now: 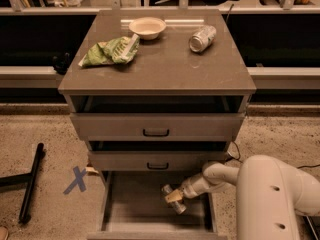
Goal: Place redbull can into bottom drawer
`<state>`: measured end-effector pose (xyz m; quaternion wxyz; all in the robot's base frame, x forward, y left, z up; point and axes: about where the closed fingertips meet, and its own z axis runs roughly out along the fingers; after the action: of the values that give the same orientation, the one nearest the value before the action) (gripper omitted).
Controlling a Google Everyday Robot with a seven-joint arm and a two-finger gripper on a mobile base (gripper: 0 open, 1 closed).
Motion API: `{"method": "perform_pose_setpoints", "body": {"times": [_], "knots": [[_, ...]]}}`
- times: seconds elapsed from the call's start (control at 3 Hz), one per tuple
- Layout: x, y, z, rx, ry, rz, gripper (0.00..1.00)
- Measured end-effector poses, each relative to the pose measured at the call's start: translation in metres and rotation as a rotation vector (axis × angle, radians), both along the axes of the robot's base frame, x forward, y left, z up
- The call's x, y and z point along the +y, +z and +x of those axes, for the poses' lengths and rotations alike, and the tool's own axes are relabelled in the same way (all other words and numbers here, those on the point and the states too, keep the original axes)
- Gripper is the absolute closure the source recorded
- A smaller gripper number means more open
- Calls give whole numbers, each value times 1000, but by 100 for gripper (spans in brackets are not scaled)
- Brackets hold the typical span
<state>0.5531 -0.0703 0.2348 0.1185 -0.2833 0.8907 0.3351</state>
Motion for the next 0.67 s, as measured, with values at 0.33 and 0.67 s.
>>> {"method": "perform_pose_setpoints", "body": {"times": [0.33,0.67], "knots": [[0,-20,11,9,-5,9,82],[-1,-32,15,22,-19,9,58]]}}
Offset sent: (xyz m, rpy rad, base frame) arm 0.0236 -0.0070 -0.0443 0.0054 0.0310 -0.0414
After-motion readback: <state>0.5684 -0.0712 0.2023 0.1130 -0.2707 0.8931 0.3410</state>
